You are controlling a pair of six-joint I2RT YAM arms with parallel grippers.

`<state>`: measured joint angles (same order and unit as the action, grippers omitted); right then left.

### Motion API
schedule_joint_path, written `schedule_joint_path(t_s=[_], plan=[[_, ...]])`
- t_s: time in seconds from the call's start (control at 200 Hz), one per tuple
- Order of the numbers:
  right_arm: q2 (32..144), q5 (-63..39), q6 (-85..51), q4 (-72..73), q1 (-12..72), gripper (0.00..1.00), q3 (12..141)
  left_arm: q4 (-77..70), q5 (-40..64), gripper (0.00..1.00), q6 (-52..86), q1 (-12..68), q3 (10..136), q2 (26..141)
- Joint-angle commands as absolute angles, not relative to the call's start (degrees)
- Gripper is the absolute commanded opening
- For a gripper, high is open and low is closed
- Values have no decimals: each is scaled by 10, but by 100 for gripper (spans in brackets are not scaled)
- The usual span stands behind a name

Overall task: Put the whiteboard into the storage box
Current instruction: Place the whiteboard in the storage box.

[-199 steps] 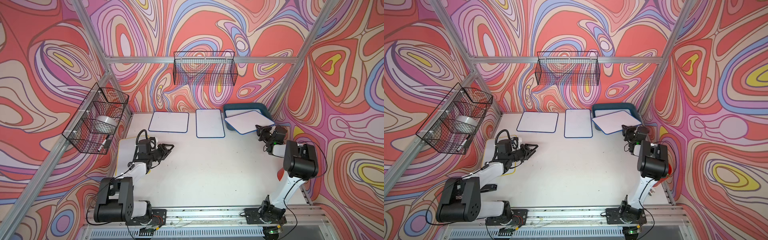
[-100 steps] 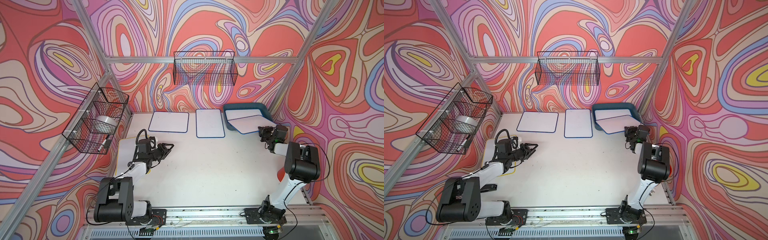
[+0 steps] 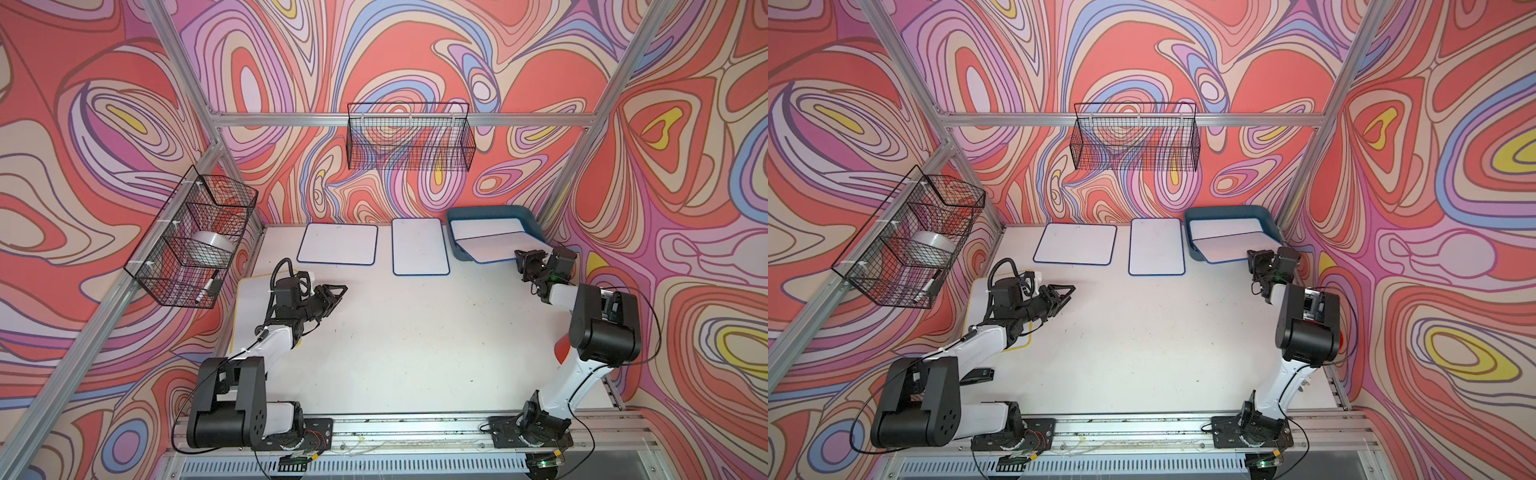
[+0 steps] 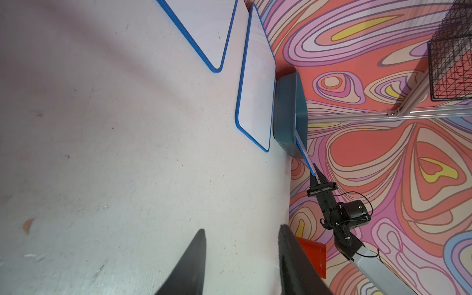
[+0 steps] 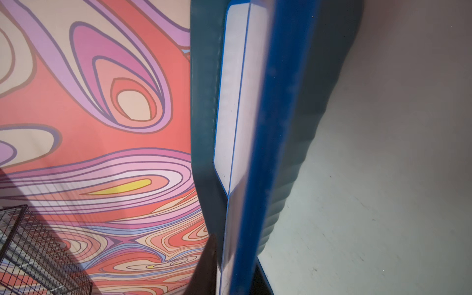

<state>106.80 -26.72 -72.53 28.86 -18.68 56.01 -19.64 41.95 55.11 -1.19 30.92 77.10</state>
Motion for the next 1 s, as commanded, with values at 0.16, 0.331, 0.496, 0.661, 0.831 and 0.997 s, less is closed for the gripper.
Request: schedule_joint_path(t_s=[0.16, 0.331, 0.496, 0.661, 0.831, 0.997], plan=[[1028, -285, -672, 278, -185, 18, 566, -186, 407, 42, 542, -15, 308, 753], [1018, -289, -664, 274, -181, 18, 562, -167, 401, 42, 536, -15, 314, 754], [991, -291, -643, 247, -179, 18, 566, -142, 392, 42, 529, -15, 331, 756], [958, -278, -604, 215, -177, 20, 571, -134, 380, 43, 521, -15, 330, 753], [933, -273, -587, 199, -172, 21, 573, -141, 380, 44, 526, -15, 328, 759], [919, -265, -555, 160, -164, 21, 596, -143, 381, 43, 530, -15, 334, 762]])
